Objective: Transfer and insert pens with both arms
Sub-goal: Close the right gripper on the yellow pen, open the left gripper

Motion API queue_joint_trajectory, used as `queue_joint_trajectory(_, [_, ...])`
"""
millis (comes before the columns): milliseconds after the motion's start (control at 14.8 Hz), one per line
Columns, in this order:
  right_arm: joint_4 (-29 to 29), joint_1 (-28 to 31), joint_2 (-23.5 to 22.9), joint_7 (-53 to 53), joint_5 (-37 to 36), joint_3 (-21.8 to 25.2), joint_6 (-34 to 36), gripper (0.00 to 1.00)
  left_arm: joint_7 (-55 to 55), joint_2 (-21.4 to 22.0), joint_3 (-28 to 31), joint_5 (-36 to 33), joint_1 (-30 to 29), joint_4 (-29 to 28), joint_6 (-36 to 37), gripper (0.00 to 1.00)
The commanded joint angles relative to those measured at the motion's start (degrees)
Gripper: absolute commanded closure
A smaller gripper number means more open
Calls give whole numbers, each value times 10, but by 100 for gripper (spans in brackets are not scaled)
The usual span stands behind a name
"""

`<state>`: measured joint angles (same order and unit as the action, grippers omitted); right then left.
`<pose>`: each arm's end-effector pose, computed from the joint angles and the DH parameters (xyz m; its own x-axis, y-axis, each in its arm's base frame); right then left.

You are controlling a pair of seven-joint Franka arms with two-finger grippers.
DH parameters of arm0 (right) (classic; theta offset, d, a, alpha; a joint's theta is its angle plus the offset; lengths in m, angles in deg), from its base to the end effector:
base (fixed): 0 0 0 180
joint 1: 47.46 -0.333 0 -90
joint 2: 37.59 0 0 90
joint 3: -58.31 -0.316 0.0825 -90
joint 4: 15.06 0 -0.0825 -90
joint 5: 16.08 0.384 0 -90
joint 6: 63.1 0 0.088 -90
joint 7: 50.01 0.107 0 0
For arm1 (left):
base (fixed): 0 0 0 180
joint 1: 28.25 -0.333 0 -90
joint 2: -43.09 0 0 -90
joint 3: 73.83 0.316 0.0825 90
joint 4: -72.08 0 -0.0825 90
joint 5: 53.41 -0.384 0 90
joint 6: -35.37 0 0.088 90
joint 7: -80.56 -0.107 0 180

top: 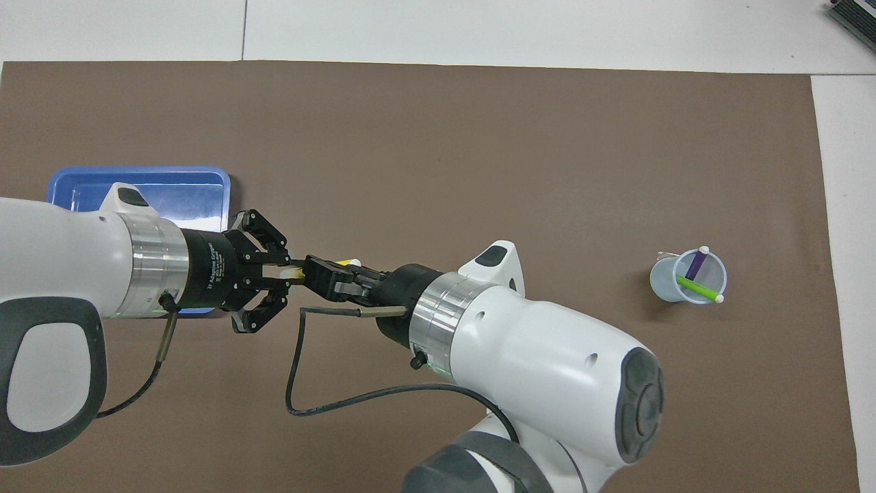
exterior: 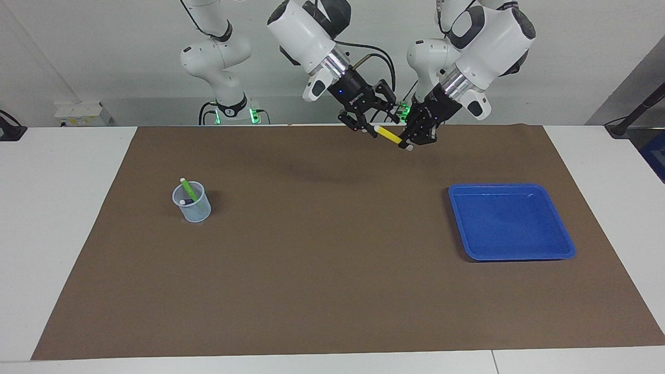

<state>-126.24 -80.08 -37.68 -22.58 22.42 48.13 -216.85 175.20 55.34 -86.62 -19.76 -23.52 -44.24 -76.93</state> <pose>0.4576 0.3969 0.5606 0.9396 -0.2967 0.1707 -0.0754 -0.6657 -0.7424 0.4754 -0.1967 0.5587 0.0419 0.8636 -0.5024 0.9987 -0.0219 0.0457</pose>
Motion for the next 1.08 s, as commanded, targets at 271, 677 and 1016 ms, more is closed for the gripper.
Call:
queue_joint_trajectory(271, [7, 7, -9, -13, -10, -1, -6, 68, 7, 22, 8, 12, 9, -20, -5, 100])
queue_joint_trajectory(677, [4, 8, -8, -13, -10, -1, -4, 96, 9, 22, 8, 12, 9, -19, -5, 100])
queue_joint_trajectory(1016, [4, 12, -8, -11, -10, -1, -2, 100, 13, 22, 8, 11, 9, -19, -4, 100])
